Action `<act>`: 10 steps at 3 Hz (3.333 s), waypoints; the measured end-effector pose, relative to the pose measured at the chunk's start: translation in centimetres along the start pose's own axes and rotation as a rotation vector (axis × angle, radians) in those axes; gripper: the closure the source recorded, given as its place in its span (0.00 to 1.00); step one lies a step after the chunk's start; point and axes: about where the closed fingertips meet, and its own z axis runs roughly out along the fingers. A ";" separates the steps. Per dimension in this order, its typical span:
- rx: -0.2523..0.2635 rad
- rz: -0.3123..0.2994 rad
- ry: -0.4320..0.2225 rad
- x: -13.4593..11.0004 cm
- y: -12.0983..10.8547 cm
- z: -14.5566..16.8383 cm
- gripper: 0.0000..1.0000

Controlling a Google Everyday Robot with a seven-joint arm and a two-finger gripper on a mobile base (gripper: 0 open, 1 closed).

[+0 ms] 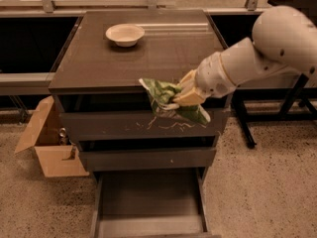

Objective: Place green jalapeno chip bag into bottom drawer

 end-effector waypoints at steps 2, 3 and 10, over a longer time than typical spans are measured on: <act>-0.073 0.063 -0.007 3.1 3.2 2.7 1.00; -0.107 0.080 -0.010 6.8 5.2 4.6 1.00; -0.287 0.323 0.030 31.5 13.3 28.4 1.00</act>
Offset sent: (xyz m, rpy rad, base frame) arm -0.0200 -0.0004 -0.0358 0.0189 0.0791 0.0001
